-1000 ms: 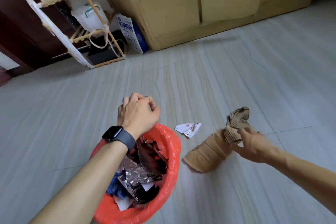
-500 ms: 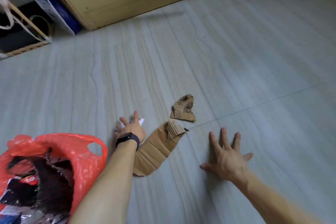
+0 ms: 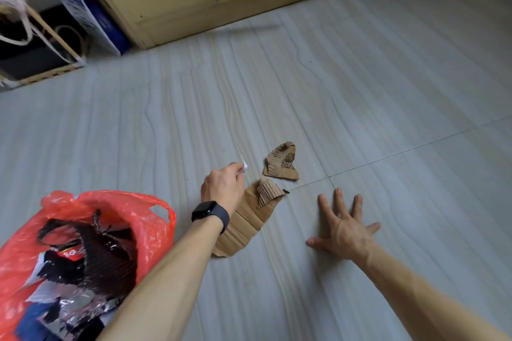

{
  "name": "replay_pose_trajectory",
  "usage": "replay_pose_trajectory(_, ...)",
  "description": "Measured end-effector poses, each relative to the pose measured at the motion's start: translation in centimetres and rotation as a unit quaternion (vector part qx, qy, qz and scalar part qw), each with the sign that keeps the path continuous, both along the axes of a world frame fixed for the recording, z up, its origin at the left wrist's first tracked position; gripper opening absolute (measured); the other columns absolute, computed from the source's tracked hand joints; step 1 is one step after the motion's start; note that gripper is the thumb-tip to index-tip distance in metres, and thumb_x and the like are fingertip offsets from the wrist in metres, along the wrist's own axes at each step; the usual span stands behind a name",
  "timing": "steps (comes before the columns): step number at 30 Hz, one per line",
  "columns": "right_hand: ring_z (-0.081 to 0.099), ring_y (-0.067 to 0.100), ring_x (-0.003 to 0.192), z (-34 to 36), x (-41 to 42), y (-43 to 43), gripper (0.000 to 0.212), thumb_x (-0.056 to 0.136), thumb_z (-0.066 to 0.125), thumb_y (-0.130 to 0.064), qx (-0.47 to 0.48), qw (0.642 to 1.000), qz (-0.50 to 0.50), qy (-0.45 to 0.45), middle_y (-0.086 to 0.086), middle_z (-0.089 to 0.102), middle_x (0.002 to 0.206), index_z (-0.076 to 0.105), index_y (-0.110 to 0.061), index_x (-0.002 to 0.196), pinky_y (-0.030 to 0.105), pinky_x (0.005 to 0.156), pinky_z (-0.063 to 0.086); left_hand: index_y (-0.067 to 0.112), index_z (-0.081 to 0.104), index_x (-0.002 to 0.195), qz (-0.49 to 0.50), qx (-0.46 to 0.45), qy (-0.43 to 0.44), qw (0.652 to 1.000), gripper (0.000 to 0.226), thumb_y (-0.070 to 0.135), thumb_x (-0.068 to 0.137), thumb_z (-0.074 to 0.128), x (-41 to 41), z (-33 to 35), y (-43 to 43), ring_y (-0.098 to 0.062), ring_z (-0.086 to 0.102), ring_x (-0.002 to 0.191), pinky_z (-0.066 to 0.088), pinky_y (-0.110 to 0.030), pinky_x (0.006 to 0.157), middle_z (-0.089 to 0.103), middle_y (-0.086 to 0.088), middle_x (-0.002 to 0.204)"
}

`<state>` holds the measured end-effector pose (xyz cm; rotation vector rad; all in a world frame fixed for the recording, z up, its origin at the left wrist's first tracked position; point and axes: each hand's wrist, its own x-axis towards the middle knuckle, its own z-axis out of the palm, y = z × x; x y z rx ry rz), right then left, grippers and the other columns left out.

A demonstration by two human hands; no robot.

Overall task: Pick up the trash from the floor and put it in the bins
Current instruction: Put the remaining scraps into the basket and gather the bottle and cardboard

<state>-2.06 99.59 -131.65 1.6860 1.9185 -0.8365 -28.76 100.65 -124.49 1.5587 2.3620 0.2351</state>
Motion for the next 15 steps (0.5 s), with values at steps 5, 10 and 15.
replay_pose_trajectory(5,0.016,0.040,0.144,0.6,-0.5,1.5,0.096,0.067,0.033,-0.079,-0.030,1.000,-0.001,-0.007,0.008,0.024,0.156,0.009,-0.038,0.150,0.061,0.102,0.038,0.032,0.069,0.107,-0.069,0.188,0.002,0.980,0.018,0.036,0.095,0.056,-0.9,8.9,-3.6,-0.032,0.067,0.083,0.054,-0.040,0.068,0.073,-0.003,0.087)
replay_pose_trajectory(10,0.046,0.022,0.137,10.5,-9.9,0.3,0.066,0.092,0.055,-0.057,0.016,0.966,0.040,0.255,0.001,0.051,0.146,0.034,-0.035,0.151,0.030,0.109,0.036,0.033,0.063,0.103,-0.024,0.321,0.061,0.945,0.018,0.024,0.088,0.056,-7.2,14.6,-11.2,-0.022,0.064,0.076,0.052,-0.033,0.061,0.067,0.008,0.089)
replay_pose_trajectory(15,0.038,0.020,0.142,17.4,-19.3,-5.6,0.074,0.092,0.053,-0.061,0.067,0.908,0.161,0.381,0.001,0.038,0.156,0.025,-0.033,0.155,0.029,0.113,0.029,0.034,0.072,0.101,0.029,0.210,0.188,0.959,0.029,0.032,0.087,0.046,-14.5,12.4,-20.7,-0.023,0.059,0.092,0.052,-0.040,0.076,0.065,0.010,0.095)
